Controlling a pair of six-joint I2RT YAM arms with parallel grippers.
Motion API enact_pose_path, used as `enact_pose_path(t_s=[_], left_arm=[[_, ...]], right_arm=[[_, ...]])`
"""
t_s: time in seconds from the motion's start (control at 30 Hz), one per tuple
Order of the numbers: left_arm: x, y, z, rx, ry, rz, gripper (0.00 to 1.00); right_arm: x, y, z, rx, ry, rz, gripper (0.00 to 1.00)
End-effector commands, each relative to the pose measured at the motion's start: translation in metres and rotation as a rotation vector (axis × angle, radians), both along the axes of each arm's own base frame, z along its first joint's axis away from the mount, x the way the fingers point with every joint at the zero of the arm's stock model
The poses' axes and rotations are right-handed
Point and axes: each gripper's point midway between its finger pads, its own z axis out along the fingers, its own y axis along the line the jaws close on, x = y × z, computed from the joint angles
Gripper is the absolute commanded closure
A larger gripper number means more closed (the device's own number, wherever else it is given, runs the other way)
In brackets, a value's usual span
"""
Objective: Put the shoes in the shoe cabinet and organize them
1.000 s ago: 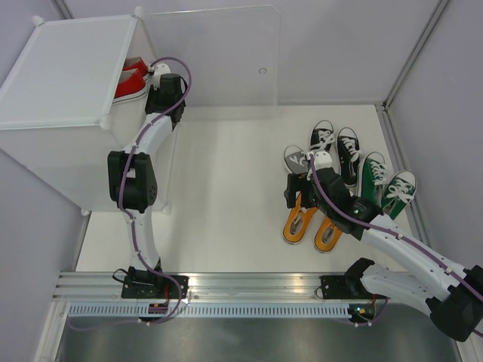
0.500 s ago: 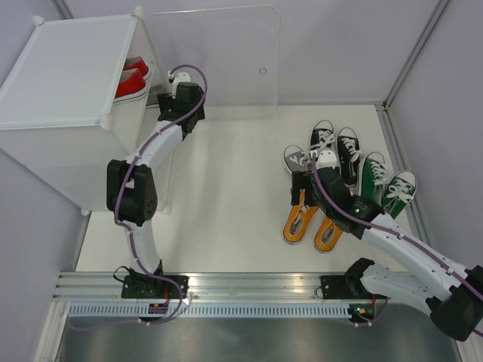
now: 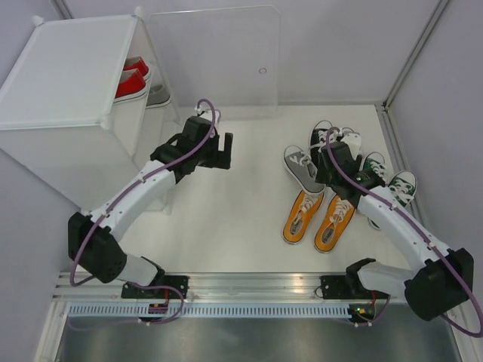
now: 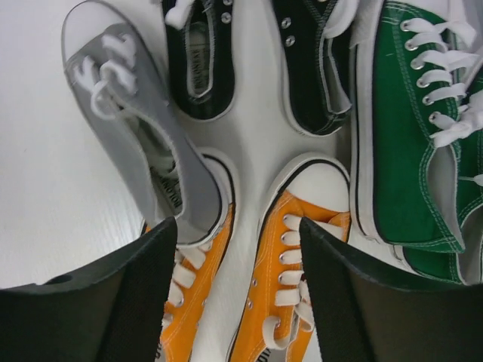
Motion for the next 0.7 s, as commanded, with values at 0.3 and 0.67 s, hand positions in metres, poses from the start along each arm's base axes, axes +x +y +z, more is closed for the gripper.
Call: enact_pose_path(t_s=[0.3,0.67], left_arm=[[-0.086,0.058,-0.003,0.069,-0.014,-0.062,0.0],[-0.091,0.084,-0.01,0.098,-0.122,0.017,0.0]], right_arm=[[0.07,0.003,-0.019,0.028,0.056,-0.056,0.4],[0.088,0.022,-0.069,0.053,0.201,0.085,0.55]])
